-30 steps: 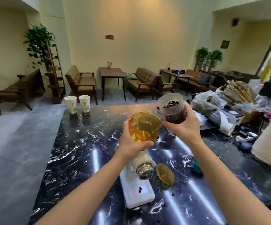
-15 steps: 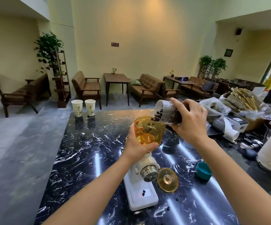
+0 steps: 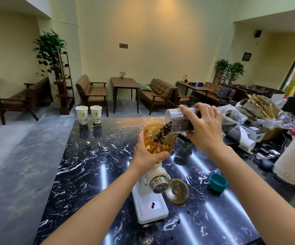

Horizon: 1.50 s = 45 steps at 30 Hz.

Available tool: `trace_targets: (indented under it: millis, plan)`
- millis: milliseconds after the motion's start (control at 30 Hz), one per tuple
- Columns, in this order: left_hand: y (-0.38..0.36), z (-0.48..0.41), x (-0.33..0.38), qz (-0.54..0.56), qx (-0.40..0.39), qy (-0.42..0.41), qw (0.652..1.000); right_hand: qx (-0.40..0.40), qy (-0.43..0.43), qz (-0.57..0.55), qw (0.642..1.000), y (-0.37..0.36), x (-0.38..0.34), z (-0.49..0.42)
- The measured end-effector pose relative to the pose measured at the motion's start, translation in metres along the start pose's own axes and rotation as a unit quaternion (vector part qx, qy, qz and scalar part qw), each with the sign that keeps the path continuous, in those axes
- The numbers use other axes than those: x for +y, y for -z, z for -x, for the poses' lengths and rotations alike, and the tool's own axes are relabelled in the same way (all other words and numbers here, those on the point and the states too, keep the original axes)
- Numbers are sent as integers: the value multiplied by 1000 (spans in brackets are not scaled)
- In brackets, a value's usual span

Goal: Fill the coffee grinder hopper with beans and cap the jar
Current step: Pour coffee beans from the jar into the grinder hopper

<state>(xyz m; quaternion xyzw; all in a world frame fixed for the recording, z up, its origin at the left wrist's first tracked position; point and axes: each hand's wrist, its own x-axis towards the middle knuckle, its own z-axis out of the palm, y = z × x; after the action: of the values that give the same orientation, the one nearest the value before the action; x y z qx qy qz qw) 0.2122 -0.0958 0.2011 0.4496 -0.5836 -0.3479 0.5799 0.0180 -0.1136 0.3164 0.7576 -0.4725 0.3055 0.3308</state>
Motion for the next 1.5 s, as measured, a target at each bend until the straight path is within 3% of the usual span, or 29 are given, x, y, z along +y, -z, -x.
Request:
trace_targets:
  millis: [1033,1267,1500]
  plan:
    - [0,0,0,-30,15,10,999,-21,53,21,998,7,0,-8]
    - [1,3,4,-40,18,2,999,-32,-14,-23,999,2,-3,-2]
    - [0,2,2,-33,17,-7,999,-60,-137,-175,973,-5,-4,14]
